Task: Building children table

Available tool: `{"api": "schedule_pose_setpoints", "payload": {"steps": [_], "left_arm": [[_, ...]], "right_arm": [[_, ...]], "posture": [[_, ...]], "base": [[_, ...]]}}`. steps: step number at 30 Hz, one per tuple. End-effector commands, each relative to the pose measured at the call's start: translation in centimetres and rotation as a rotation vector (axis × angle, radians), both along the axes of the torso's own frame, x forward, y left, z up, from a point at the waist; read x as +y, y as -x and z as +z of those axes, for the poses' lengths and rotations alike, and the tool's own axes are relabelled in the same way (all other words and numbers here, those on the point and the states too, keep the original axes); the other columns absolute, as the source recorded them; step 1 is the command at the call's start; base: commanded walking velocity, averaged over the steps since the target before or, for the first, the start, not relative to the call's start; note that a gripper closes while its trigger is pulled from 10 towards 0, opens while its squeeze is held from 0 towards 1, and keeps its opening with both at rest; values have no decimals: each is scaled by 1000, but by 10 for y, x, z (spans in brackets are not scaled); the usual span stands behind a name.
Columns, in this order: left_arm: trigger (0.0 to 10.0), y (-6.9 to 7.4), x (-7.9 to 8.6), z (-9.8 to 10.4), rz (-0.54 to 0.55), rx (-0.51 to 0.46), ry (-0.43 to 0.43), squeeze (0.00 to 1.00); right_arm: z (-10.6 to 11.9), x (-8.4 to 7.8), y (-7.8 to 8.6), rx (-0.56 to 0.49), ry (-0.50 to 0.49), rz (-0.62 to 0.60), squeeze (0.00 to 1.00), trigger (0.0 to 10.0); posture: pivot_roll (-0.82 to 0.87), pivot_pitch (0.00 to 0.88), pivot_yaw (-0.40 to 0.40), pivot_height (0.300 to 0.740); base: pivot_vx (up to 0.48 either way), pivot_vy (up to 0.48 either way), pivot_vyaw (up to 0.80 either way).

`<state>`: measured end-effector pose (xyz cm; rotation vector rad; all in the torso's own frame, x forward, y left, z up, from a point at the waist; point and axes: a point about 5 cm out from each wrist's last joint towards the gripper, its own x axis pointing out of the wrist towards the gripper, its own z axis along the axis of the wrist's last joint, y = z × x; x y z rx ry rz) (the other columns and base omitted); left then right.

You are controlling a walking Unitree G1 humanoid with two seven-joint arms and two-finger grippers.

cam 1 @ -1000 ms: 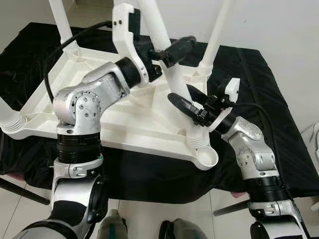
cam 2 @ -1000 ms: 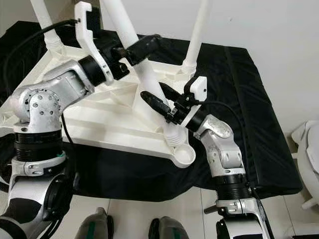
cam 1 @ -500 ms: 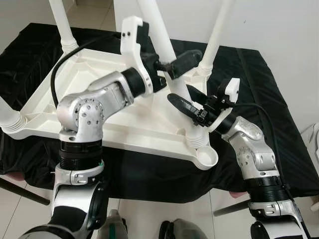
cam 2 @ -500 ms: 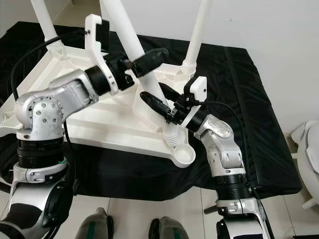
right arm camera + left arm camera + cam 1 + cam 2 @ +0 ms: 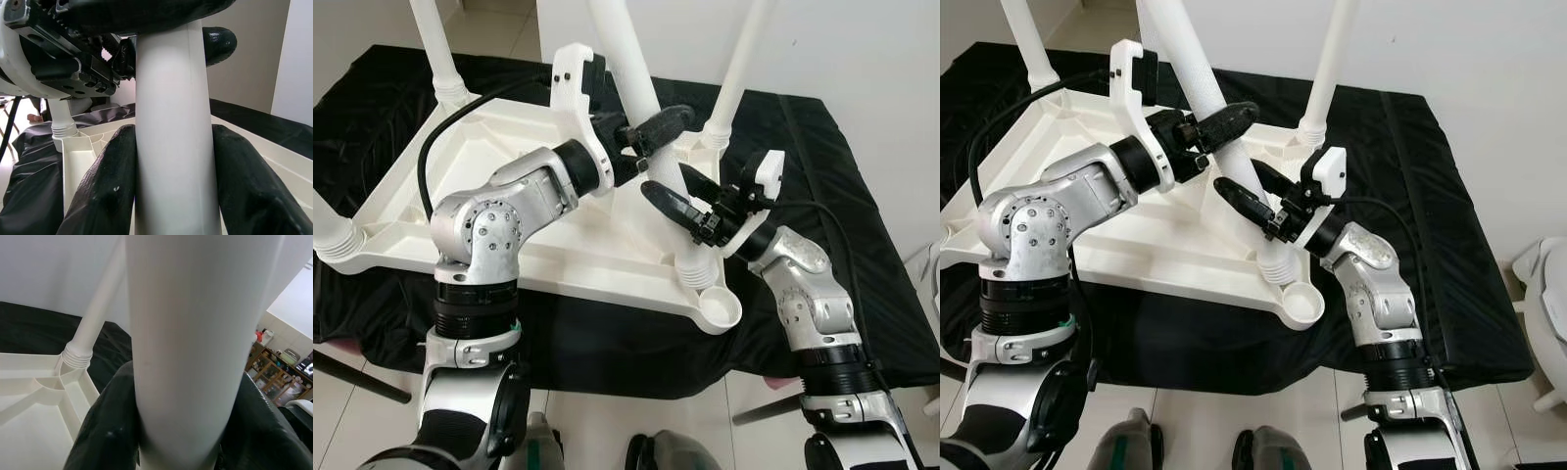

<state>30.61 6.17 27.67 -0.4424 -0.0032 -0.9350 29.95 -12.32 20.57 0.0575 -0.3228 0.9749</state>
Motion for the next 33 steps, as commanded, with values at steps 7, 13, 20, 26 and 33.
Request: {"api": "schedule_pose_setpoints", "payload": {"steps": [7, 13, 20, 26, 33], "left_arm": [[8314, 6, -13, 9, -58, -55, -45, 0], [10000, 4, -13, 21, -26, -101, -66, 0], [10000, 6, -14, 34, -8, -206, -159, 0], [10000, 11, -21, 39, -3, -275, -217, 0], [10000, 11, -25, 44, 5, -315, -237, 0]], "right_arm": [[5, -4, -16, 71, 12, -118, 82, 10000], [10, -7, -21, 91, 16, -130, 1000, 10000], [14, -15, -33, 94, 179, -198, 0, 10000], [15, -11, -32, 74, 299, -141, 0, 10000], [6, -3, -27, 73, 402, -90, 0, 10000]], "posture": [[8, 25, -53, 740], [14, 25, -59, 740], [12, 25, -65, 740], [12, 26, -73, 740], [13, 25, -75, 740]], "base": [[0, 0, 0], [0, 0, 0], [0, 0, 0], [0, 0, 0], [0, 0, 0]]}}
